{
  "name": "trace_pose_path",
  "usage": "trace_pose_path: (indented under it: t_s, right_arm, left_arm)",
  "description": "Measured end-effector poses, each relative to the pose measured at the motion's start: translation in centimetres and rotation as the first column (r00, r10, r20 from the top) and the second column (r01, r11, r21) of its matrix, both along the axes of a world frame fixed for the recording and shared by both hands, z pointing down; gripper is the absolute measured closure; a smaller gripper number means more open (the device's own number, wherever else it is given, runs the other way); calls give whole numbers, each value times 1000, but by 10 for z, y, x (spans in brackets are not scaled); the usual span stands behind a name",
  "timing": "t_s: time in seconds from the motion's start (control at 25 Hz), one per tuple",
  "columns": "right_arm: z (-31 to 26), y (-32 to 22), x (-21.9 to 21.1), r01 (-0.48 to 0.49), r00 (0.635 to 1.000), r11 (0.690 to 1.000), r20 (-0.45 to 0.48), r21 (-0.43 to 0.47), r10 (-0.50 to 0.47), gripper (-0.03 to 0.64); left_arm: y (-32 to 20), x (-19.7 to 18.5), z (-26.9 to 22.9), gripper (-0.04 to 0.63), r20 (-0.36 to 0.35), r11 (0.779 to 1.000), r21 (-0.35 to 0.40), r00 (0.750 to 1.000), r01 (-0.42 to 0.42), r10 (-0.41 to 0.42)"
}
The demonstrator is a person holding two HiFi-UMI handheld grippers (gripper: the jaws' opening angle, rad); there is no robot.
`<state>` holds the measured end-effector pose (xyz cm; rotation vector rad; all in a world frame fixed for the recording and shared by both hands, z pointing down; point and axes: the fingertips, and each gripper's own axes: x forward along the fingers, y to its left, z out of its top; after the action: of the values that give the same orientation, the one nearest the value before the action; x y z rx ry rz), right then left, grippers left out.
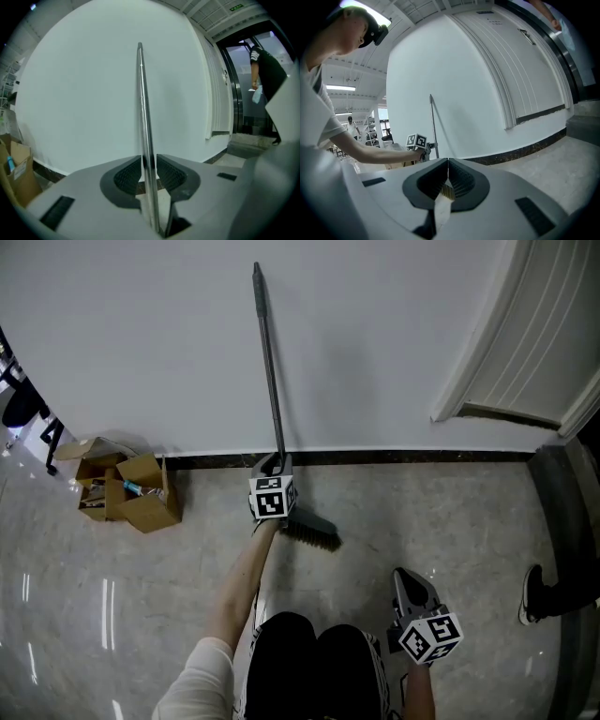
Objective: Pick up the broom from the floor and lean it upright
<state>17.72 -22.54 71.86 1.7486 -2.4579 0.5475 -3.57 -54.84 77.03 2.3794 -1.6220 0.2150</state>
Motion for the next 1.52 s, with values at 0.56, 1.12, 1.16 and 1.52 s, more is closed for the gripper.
trace_pose_path:
  t_s: [0.56, 1.12, 1.16, 1.52]
  right_arm:
    - [-144, -43, -53, 97, 994, 962, 22, 256, -106, 604]
    - [-113, -59, -111, 183, 979, 964, 59, 191, -197, 604]
    - [-115, -66, -113, 192, 977, 966, 61, 171, -205, 604]
    - [-302, -52, -150, 292, 955, 956, 47, 38, -293, 604]
  left_arm:
    - [133, -62, -190, 551, -183, 972, 213, 981, 104, -65]
    - [251, -37, -200, 551, -54, 936, 351, 998, 1, 20]
    - [246, -39, -210, 551, -62, 928, 374, 998, 8, 17]
    - [258, -68, -415, 552, -122, 928, 356, 990, 111, -71]
